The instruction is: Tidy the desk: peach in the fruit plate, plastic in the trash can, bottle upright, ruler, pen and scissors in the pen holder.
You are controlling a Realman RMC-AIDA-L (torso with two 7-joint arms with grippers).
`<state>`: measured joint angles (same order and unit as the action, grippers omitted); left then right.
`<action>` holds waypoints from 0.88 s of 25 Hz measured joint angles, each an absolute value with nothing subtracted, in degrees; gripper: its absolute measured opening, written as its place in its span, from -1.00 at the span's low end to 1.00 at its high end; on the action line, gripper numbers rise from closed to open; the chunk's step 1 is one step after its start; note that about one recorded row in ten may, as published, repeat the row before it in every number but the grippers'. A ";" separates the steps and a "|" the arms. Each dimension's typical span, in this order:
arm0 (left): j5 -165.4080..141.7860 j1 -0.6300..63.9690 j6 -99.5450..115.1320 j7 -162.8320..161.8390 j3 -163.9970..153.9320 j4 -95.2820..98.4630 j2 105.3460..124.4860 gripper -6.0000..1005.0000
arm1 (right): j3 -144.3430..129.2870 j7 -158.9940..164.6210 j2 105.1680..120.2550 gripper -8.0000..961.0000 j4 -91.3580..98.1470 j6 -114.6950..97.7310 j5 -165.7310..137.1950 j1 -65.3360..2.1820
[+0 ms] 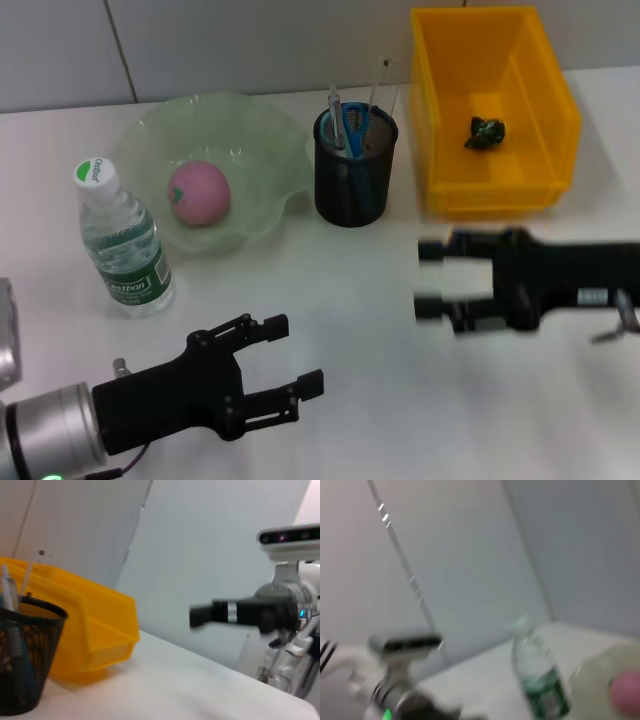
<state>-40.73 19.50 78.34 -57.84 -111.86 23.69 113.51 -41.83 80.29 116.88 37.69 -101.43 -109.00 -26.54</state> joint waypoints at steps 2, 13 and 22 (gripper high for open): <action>-41.44 19.39 79.76 -58.68 -110.73 23.71 113.24 0.68 | -41.83 80.11 116.80 0.68 37.72 -102.32 -112.48 -26.50; -48.19 20.27 81.96 -63.89 -106.24 23.19 112.21 0.68 | -42.92 76.61 116.35 0.68 35.79 -103.29 -116.69 -26.89; -58.62 20.64 82.56 -63.31 -98.35 23.59 111.97 0.68 | -43.28 76.62 117.27 0.68 35.56 -100.28 -117.78 -27.06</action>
